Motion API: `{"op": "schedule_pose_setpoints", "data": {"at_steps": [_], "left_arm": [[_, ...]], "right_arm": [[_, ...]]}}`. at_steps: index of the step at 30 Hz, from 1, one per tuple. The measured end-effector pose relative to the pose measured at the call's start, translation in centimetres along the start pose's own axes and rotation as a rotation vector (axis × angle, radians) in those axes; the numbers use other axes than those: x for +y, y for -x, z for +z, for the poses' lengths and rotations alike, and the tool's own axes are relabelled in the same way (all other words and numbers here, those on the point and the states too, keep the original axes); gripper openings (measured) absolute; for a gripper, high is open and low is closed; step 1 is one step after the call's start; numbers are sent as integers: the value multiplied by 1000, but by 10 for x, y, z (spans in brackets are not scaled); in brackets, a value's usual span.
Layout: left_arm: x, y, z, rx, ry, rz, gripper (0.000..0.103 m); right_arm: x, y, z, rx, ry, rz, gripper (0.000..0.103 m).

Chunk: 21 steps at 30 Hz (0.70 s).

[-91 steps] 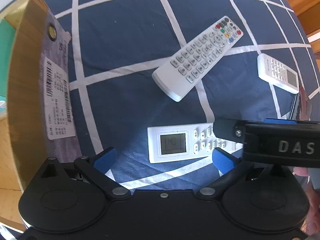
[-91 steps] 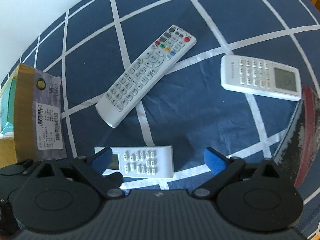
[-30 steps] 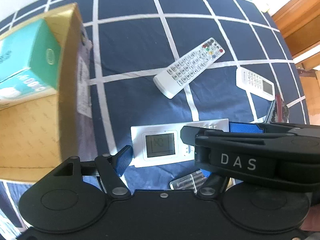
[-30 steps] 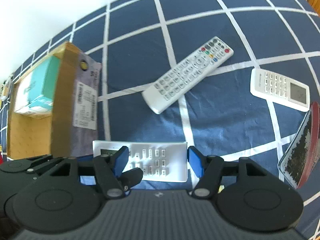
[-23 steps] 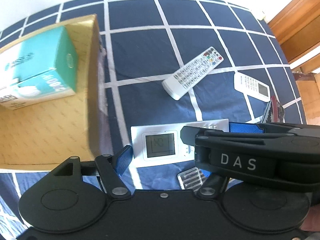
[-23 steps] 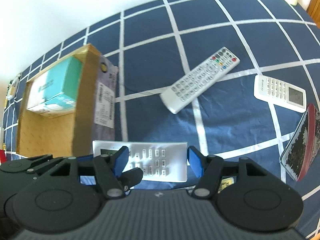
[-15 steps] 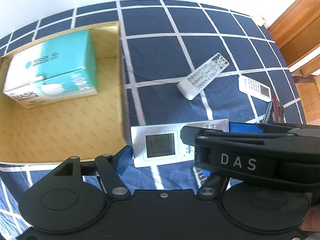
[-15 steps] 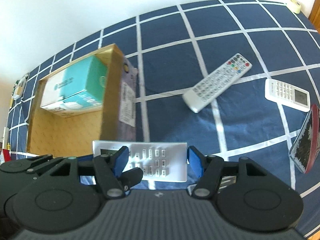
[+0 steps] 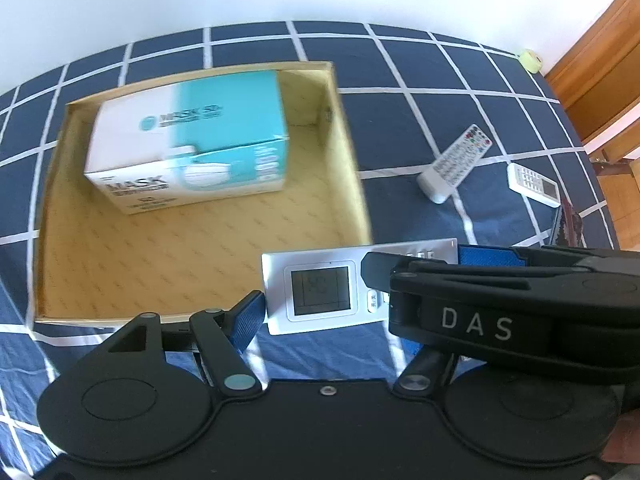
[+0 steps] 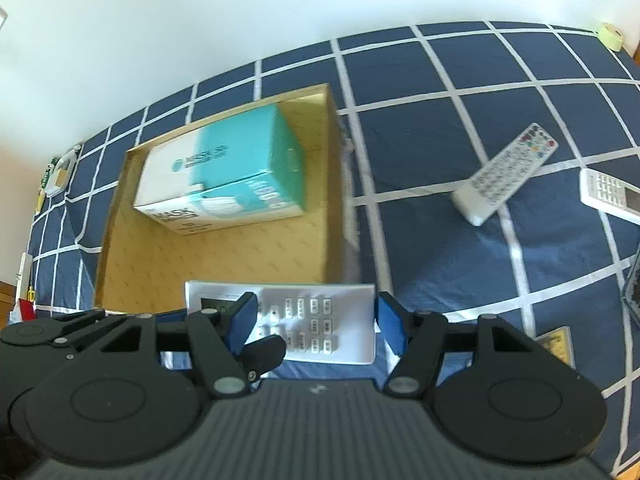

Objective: Organize objects

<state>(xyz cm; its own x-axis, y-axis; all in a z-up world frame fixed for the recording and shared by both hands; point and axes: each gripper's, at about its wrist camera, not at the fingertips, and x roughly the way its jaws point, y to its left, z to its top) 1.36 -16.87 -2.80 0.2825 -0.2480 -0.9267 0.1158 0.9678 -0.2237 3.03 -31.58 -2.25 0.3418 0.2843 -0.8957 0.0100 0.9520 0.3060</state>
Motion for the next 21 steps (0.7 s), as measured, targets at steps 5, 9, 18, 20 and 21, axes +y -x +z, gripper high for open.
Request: {"op": "schedule_pose_setpoints", "data": {"at_steps": [5, 9, 18, 20, 21], "left_arm": [[29, 9, -3, -12, 9, 6, 67], [52, 14, -3, -26, 28, 13, 67], [97, 3, 12, -12, 72, 16, 67], [106, -4, 17, -4, 82, 17, 67], [110, -9, 20, 2, 87, 16, 67]], "right_arm": [[30, -7, -3, -8, 10, 5, 64], [53, -15, 0, -7, 25, 13, 64], [90, -44, 17, 17, 59, 19, 64], [95, -54, 23, 25, 59, 20, 64], [97, -61, 26, 31, 59, 20, 64]]}}
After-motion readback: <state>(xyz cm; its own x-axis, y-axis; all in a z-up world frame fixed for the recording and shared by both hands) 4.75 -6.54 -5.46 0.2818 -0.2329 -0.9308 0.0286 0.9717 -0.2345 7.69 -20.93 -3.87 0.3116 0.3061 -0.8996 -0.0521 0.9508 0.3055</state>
